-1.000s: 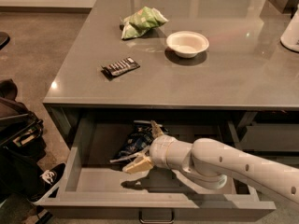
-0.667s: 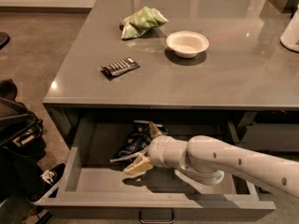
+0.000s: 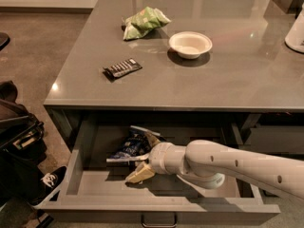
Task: Pick blue chip bag from top drawer and place on counter
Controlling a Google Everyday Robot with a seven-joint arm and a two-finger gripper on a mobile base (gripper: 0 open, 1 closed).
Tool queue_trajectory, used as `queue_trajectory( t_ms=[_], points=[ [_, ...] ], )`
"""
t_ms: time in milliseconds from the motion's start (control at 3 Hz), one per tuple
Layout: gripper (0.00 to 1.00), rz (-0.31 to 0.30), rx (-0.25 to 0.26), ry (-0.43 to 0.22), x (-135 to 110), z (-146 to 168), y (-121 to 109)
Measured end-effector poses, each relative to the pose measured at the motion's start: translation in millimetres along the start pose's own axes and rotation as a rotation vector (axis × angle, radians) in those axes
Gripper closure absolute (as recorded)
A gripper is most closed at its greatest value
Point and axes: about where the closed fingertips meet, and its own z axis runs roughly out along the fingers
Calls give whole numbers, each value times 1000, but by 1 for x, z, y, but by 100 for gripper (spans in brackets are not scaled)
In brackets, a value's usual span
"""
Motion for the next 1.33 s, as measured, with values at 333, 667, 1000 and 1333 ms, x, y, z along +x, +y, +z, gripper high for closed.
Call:
queue_trajectory(
  t_ms=[333,667,1000,1333],
  points=[
    [42,0,0,0,0,0,0],
    [65,0,0,0,0,0,0],
    [88,0,0,0,0,0,0],
    [100,31,-15,-22,-4,-12,-3]
  ],
)
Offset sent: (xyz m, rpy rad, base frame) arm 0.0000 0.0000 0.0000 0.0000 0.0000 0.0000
